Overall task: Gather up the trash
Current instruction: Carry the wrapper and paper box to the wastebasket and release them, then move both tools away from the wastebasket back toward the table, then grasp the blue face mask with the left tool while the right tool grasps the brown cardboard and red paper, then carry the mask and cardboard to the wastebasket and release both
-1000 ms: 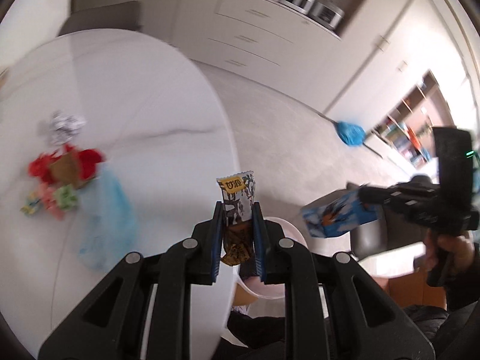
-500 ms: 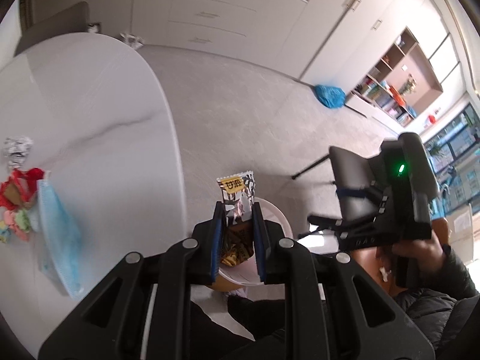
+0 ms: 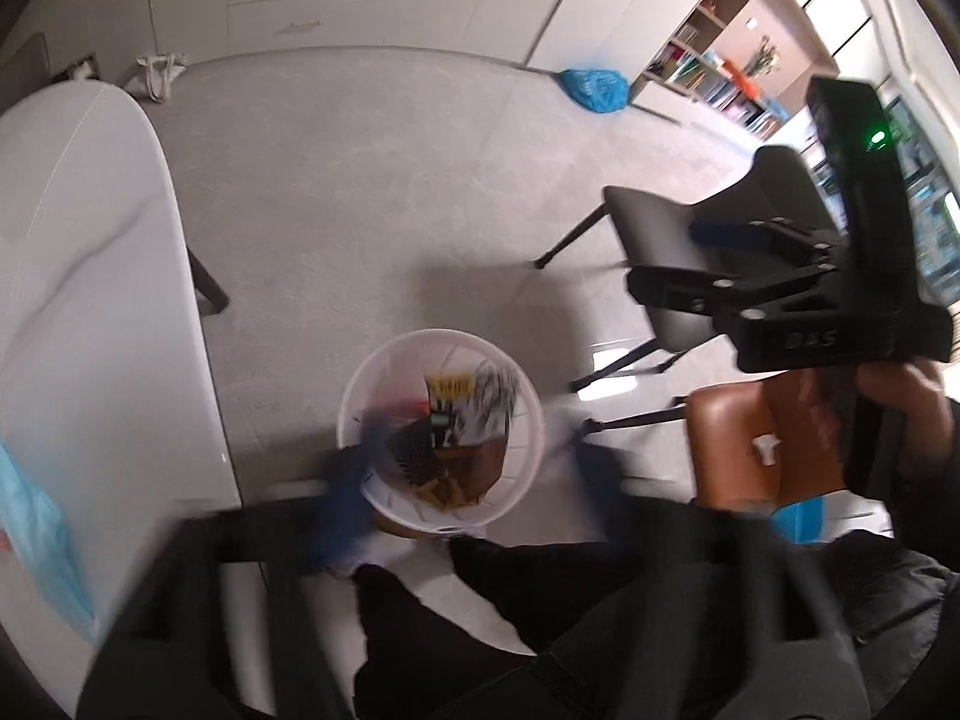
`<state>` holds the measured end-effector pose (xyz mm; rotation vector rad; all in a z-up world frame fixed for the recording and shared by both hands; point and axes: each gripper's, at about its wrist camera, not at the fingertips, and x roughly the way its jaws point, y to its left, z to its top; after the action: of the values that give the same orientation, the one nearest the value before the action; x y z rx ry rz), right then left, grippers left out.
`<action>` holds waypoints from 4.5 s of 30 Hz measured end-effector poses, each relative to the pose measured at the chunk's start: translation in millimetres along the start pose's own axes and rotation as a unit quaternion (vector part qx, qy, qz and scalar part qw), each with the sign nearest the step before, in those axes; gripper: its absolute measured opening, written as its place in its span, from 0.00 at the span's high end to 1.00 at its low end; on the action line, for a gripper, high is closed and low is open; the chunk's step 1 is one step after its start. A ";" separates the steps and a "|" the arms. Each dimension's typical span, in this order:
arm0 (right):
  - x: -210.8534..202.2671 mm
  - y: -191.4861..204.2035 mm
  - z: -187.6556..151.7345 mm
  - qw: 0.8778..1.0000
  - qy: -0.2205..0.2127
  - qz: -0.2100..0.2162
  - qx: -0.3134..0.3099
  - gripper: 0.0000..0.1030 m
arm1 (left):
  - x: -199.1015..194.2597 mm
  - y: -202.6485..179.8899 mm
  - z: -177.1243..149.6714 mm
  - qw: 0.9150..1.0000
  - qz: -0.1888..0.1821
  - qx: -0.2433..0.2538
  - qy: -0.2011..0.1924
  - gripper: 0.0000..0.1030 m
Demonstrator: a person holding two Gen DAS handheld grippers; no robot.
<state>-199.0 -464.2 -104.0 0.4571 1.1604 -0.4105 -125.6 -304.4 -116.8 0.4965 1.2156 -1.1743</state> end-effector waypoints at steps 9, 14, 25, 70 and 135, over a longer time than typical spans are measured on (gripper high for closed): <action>-2.7 1.6 0.8 1.000 -0.003 0.006 -0.008 0.02 | -8.3 -10.9 3.6 0.999 0.042 0.019 -0.015 0.08; -2.8 7.0 3.2 1.000 -0.003 0.010 -0.017 0.02 | -18.7 -6.5 1.9 0.998 0.048 0.020 -0.024 0.08; -4.5 30.7 9.9 0.999 -0.006 0.021 -0.036 0.02 | -34.0 9.8 -3.1 0.997 0.064 -0.008 -0.039 0.08; 20.8 202.1 55.8 0.982 0.017 0.107 -0.157 0.02 | -58.3 229.1 -105.6 0.936 0.164 -0.308 -0.044 0.76; -1.4 126.2 108.7 0.940 -0.020 0.340 -0.018 0.73 | -109.5 145.5 -103.9 0.973 0.128 -0.155 -0.112 0.85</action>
<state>-48.3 -417.4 -50.6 0.7763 0.8974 0.2020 -33.4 -117.6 -92.8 0.2665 1.0773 -0.7804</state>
